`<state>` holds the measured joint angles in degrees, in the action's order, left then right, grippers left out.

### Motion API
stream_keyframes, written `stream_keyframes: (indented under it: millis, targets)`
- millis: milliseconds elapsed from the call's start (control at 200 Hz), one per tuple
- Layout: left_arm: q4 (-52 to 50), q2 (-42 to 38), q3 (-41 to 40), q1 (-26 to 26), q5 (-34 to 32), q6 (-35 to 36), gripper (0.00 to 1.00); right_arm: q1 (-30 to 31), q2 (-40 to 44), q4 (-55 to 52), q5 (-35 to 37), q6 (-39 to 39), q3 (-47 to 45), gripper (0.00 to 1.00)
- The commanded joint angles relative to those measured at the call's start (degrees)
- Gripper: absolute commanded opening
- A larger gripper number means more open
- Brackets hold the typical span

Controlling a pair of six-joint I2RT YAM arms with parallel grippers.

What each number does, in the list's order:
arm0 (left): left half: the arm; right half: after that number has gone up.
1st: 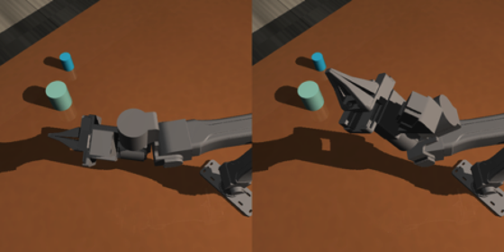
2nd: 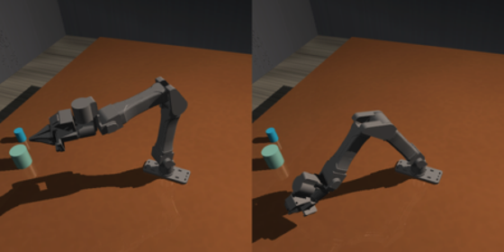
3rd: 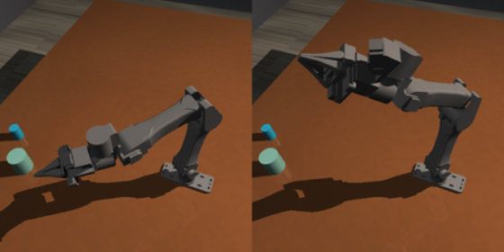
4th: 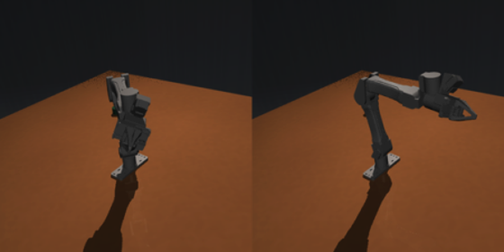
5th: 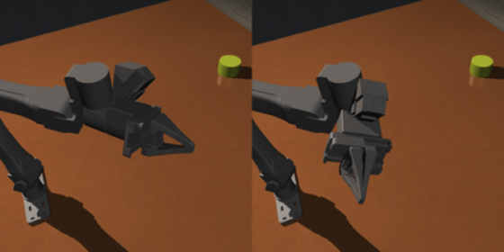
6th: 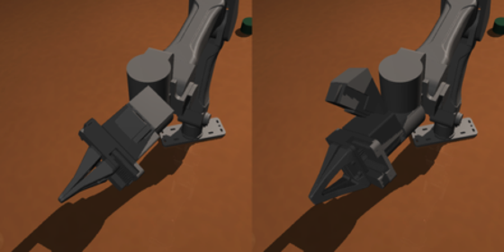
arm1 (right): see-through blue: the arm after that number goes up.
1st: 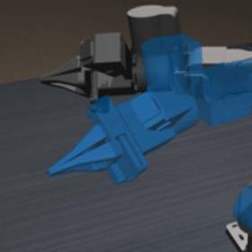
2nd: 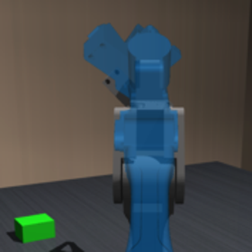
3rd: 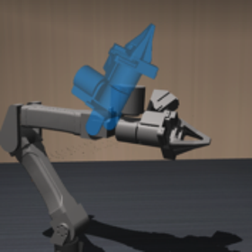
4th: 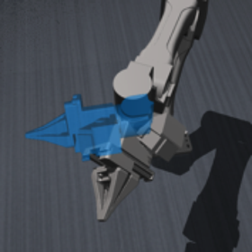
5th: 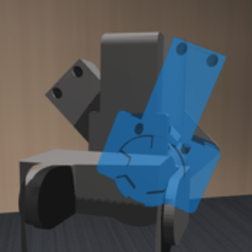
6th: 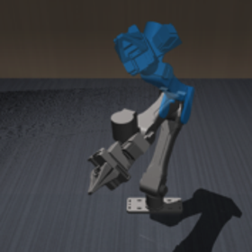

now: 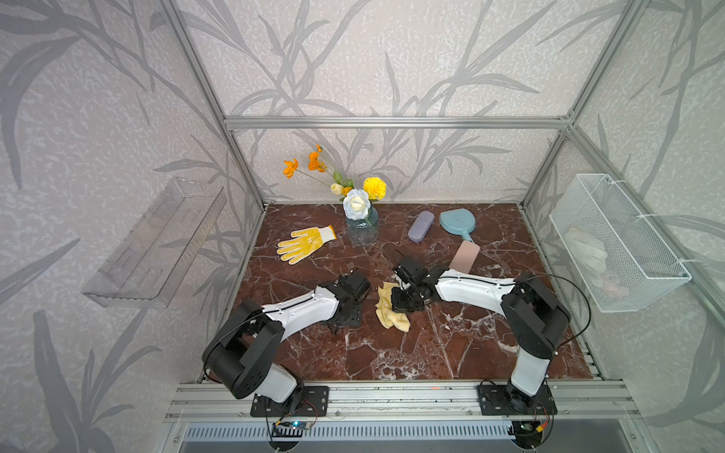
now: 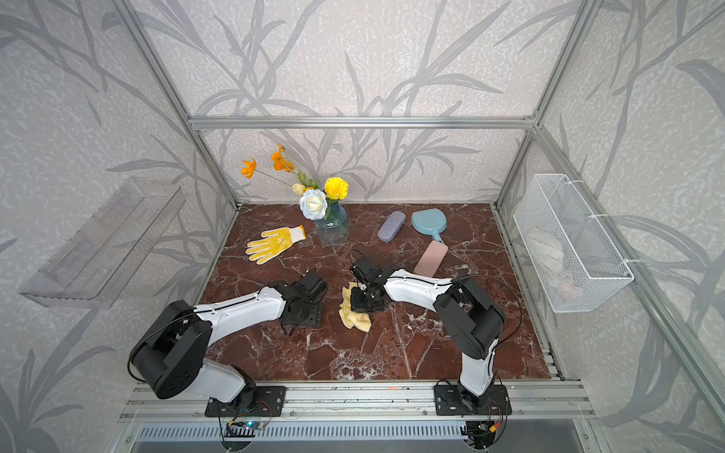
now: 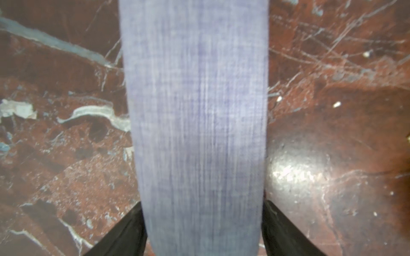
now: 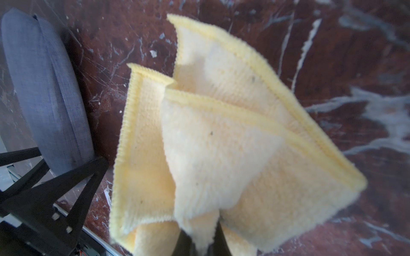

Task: Wipe the eyeglass case
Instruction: Place the eyeglass case at the center of the board.

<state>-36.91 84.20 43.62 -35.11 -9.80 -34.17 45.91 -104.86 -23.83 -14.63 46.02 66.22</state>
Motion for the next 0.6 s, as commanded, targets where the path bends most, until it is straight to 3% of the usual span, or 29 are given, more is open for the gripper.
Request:
stream_keyframes:
  millis: [0,145,305,385,450,595]
  targets:
    - [-3.6,-4.0,-0.2,0.3,-1.3,0.4,0.81,0.1,-0.3,-1.2,0.2,-1.5,1.8,0.0]
    - [-6.3,-7.5,1.4,0.4,-2.5,0.3,0.82,-0.1,0.4,-2.0,0.9,-2.3,2.0,0.0]
    - [-10.9,-11.7,4.3,0.4,-8.7,0.5,0.83,-0.7,2.1,-4.0,2.7,-4.3,2.2,0.0]
    - [-12.0,-14.0,5.7,0.5,-12.2,0.9,0.88,-1.1,2.8,-5.4,3.4,-5.8,2.8,0.0]
    - [-10.5,-16.3,6.0,0.7,-13.2,1.8,1.0,-1.3,3.3,-6.5,4.1,-7.0,3.2,0.0]
    - [-6.9,-21.6,5.3,1.9,-14.2,2.9,1.0,-1.3,6.7,-10.5,9.9,-13.3,4.4,0.0]
